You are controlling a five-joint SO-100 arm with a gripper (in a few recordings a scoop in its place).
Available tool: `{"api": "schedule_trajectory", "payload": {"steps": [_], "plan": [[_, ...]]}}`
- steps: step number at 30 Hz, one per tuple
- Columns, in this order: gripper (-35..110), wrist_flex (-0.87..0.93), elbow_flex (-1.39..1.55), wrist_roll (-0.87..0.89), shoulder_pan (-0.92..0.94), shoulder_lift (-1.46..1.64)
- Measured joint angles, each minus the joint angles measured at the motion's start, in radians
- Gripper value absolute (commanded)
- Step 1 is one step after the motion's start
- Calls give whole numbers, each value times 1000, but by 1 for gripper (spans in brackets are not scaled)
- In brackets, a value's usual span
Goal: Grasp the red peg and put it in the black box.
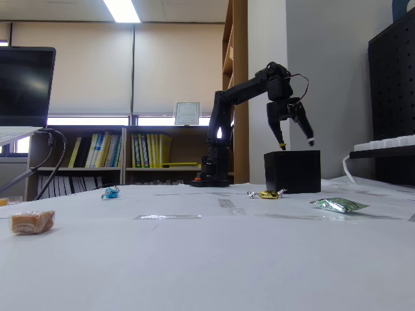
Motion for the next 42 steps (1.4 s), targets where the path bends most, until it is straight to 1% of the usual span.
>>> {"api": "schedule_trajectory", "payload": {"steps": [8,14,18,26,36,42], "plan": [[0,8,2,-18,18,-3],[0,51,2,-112,103,-74],[0,58,-2,-213,219,-133],[0,51,-130,-431,499,-225],[0,-118,-414,-687,802,-344],[0,-206,-581,-795,887,-480]]}}
